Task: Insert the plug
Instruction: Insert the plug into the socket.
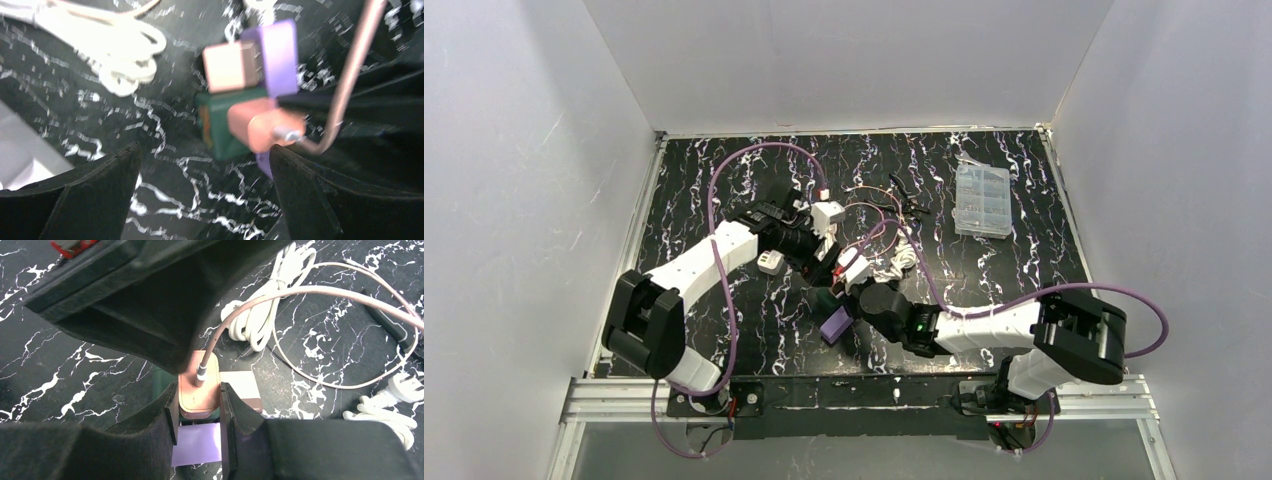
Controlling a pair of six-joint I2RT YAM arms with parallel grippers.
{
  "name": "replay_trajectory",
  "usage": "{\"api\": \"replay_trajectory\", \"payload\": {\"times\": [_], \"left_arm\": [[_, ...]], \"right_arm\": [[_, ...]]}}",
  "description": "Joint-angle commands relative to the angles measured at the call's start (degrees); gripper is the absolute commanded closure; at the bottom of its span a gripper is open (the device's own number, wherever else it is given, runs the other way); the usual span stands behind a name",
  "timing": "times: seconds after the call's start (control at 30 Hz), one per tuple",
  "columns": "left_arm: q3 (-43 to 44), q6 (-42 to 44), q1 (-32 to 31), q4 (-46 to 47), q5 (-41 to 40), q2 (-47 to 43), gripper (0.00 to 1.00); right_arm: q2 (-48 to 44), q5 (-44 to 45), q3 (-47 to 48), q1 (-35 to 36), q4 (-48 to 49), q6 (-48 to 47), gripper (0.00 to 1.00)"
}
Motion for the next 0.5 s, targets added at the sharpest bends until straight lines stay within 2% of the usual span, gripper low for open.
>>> {"api": "replay_trajectory", "payload": {"times": [0.0,0.07,0.17,0.23,0.37,0.47], "left_arm": [[0.5,1.0,-0.53,-10.92,-6.71,-1.66,0.02],[1.75,0.76,-0.52,-12.57,-5.48,-3.25,0.02],[2.33,0.96,-0.52,-13.81,-5.73,-5.35,0.02],[2.3,1.38,-0.52,-14.52,-6.96,-6.4,0.02],[2.79,1.3,-0.43,-15.32,-7.95,-7.92,0.02],[3.85,0.41,-0.36,-15.87,-7.6,-8.42,0.02]], "right_arm": [[-3.15,-0.4,-3.58,0.46,-3.95,3.42,0.86],[-4.96,-0.4,-5.1,0.46,-4.15,5.21,0.58],[-9.15,0.91,-8.18,0.46,-4.78,8.17,0.35],[-12.82,2.21,-10.76,0.46,-4.58,8.98,0.04],[-17.28,2.48,-12.11,0.46,-3.92,6.89,0.02],[-21.06,0.61,-9.38,0.46,-11.08,5.87,0.05]]}}
